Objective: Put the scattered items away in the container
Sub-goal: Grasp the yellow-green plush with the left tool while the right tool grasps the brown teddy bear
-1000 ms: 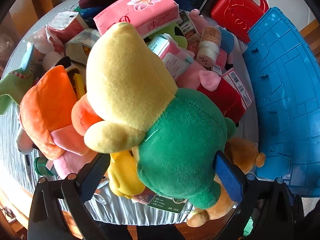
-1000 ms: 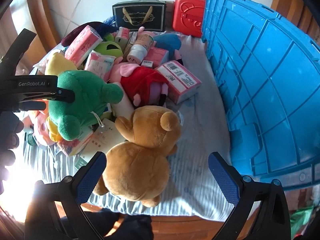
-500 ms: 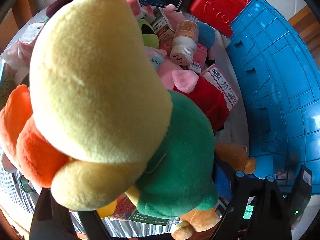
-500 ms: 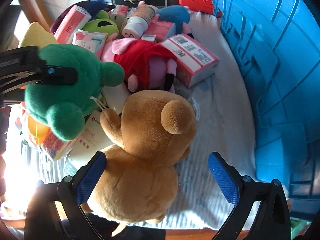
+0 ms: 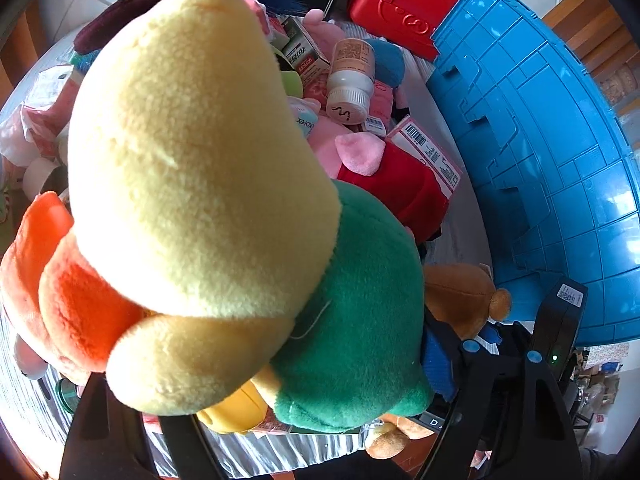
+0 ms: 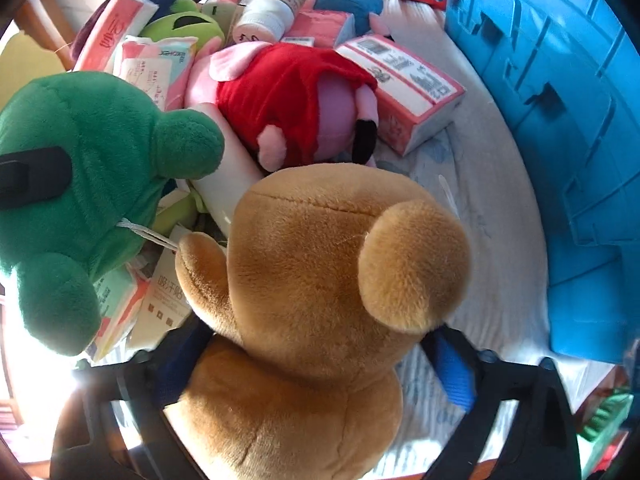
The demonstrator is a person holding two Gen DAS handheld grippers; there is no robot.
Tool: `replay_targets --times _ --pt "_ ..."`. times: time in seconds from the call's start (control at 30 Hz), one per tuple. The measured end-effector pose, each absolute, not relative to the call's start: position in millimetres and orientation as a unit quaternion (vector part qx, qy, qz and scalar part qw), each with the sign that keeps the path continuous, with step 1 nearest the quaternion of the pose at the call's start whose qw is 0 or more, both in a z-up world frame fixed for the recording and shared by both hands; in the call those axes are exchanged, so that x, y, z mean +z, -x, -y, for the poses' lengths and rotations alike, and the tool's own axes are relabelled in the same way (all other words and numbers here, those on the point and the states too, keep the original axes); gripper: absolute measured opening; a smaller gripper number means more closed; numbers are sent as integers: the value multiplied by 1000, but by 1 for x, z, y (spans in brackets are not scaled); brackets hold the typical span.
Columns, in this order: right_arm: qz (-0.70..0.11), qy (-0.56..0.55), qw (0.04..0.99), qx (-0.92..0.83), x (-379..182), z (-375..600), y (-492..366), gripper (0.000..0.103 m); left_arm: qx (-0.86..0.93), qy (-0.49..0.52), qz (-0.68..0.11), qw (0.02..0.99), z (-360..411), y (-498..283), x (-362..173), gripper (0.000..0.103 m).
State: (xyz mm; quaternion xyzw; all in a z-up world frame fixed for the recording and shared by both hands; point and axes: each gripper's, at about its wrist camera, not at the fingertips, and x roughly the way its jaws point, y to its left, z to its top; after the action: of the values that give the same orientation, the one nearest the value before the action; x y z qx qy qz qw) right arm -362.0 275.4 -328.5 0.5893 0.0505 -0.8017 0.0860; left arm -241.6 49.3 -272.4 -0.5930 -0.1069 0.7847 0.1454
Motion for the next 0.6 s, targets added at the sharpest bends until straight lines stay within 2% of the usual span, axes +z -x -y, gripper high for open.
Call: replay_targets --times 0.07,0.13,0.3,0.6 --pt "-54 -587 83 -804 -325 -272 357 79 785 591 107 151 -46 241 -270 81" --pt "-61 -583 78 -806 -320 -268 350 77 787 588 107 155 -42 240 -267 81" --pt "-61 -569 64 -817 -307 -259 333 75 794 577 102 163 -35 238 -258 81" --pt "-58 -525 38 -848 -243 -262 335 75 828 532 70 161 -27 229 -214 81"
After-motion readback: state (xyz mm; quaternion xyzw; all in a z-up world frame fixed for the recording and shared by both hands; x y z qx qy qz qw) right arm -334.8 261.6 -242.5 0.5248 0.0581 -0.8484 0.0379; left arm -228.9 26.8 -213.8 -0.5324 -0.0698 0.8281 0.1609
